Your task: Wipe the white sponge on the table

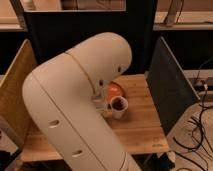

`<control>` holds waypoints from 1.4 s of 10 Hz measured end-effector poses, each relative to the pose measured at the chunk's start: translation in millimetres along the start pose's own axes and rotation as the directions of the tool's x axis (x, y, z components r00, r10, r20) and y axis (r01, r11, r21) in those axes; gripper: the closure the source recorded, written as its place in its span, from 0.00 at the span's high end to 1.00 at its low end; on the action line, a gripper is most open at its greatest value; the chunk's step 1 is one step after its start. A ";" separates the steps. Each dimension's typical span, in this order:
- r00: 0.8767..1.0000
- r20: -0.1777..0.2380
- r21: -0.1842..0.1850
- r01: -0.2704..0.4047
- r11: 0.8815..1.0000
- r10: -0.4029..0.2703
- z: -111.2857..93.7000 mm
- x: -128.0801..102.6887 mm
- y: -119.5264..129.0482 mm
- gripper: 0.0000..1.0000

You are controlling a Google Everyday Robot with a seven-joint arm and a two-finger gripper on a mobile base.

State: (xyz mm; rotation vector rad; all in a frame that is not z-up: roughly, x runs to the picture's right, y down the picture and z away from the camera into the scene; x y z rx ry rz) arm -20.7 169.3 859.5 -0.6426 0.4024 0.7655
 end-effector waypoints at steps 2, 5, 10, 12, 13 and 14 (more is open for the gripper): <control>1.000 0.016 0.022 -0.005 1.000 0.005 -4.8 -18.9 -11.3 0.00; 1.000 0.007 0.044 0.022 0.999 -0.023 -6.1 -40.6 -17.0 0.00; 0.991 -0.071 -0.073 0.108 0.991 -0.113 15.9 -13.0 37.8 0.00; 0.988 -0.100 -0.074 0.114 0.991 -0.121 17.4 3.9 35.4 0.00; 0.985 -0.134 -0.042 0.103 0.994 -0.108 16.8 21.7 16.8 0.00; 0.985 -0.146 -0.010 0.088 0.996 -0.089 14.4 27.0 1.1 0.00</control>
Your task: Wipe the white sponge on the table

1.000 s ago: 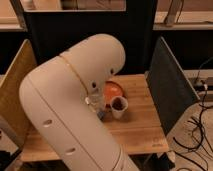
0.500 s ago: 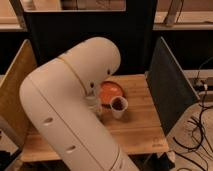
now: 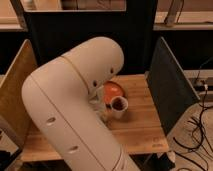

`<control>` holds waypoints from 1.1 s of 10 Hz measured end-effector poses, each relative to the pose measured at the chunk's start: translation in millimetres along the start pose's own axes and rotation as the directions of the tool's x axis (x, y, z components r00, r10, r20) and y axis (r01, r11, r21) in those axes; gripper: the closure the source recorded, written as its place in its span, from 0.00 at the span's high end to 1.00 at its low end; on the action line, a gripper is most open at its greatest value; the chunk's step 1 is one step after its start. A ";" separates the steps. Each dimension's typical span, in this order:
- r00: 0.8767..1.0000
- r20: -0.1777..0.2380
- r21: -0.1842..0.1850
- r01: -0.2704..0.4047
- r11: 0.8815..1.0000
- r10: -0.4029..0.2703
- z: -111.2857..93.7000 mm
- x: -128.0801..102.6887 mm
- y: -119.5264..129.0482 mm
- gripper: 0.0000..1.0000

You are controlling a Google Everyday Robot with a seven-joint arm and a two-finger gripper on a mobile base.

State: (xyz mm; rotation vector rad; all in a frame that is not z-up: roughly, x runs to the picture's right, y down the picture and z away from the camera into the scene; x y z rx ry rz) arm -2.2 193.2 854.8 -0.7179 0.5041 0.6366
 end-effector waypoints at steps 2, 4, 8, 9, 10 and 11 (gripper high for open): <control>0.999 -0.017 0.080 -0.043 0.996 0.044 -3.7 -0.1 -31.4 0.00; 0.998 -0.025 0.122 -0.060 0.991 0.064 -1.9 -9.6 -45.1 0.00; 0.999 0.007 0.121 -0.046 0.992 0.045 -0.3 -43.0 -32.1 0.00; 0.999 0.017 0.115 -0.035 0.993 0.033 -3.0 -47.1 -25.8 0.00; 0.999 0.027 0.109 -0.022 0.994 0.019 -5.8 -49.7 -19.1 0.00; 0.999 0.036 0.097 -0.004 0.995 0.000 -8.7 -49.9 -9.6 0.00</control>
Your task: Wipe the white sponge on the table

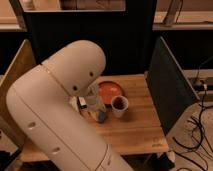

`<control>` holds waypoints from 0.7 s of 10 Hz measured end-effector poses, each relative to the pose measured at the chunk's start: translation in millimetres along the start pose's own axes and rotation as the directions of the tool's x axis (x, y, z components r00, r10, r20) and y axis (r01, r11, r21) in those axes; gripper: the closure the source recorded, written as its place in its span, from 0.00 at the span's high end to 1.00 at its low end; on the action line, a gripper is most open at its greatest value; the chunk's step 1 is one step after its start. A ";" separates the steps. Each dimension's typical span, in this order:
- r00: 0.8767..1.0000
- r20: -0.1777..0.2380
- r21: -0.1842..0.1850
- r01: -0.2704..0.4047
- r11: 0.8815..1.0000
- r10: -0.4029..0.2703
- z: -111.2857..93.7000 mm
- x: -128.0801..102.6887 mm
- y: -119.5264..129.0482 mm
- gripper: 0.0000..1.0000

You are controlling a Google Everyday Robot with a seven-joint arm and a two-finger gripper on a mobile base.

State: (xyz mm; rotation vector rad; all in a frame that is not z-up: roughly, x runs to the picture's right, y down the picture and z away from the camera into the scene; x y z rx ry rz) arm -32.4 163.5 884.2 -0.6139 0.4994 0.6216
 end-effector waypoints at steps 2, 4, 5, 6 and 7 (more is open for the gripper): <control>0.999 0.002 -0.029 0.039 0.999 -0.039 -1.4 7.9 19.3 0.00; 0.997 -0.020 -0.059 0.076 0.995 -0.078 4.1 24.0 35.1 0.00; 0.996 -0.034 -0.065 0.080 0.995 -0.083 6.4 32.0 36.2 0.00; 0.996 -0.049 -0.067 0.073 0.995 -0.076 8.4 39.4 34.0 0.00; 0.995 -0.071 -0.057 0.065 0.996 -0.069 10.2 48.4 25.2 0.00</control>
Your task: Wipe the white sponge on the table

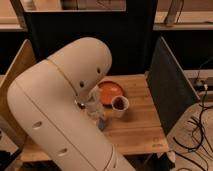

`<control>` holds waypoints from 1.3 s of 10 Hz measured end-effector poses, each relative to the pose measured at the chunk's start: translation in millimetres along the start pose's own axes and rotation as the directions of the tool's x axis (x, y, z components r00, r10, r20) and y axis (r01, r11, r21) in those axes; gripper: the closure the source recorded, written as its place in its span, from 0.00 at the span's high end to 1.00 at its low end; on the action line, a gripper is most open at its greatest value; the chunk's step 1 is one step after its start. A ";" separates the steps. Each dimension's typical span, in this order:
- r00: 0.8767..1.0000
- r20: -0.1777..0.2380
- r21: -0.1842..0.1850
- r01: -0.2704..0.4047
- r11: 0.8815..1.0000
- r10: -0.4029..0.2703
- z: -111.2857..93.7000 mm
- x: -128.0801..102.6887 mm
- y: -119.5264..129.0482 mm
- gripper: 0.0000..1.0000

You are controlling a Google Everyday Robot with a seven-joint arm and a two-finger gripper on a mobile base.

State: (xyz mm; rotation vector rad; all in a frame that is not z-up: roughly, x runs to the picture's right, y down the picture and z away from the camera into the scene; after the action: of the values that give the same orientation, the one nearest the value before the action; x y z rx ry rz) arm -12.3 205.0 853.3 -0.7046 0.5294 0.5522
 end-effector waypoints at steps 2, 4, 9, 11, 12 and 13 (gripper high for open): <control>0.999 -0.013 0.052 -0.043 0.998 0.044 -2.0 3.3 -29.4 0.00; 0.999 0.001 0.111 -0.053 0.992 0.053 -11.0 -17.7 -47.7 0.00; 0.999 0.041 0.080 0.016 0.997 -0.020 -19.5 -48.5 -8.9 0.00; 0.996 0.063 0.046 0.055 0.997 -0.058 -27.0 -40.7 12.5 0.00; 0.996 0.063 0.033 0.066 0.997 -0.068 -28.7 -32.8 17.9 0.00; 0.996 0.058 0.027 0.072 0.997 -0.073 -29.3 -22.4 19.7 0.00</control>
State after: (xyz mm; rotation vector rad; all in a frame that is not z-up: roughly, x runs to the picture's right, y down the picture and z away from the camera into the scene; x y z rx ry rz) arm -48.8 190.1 839.3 -0.6794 0.4529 0.4967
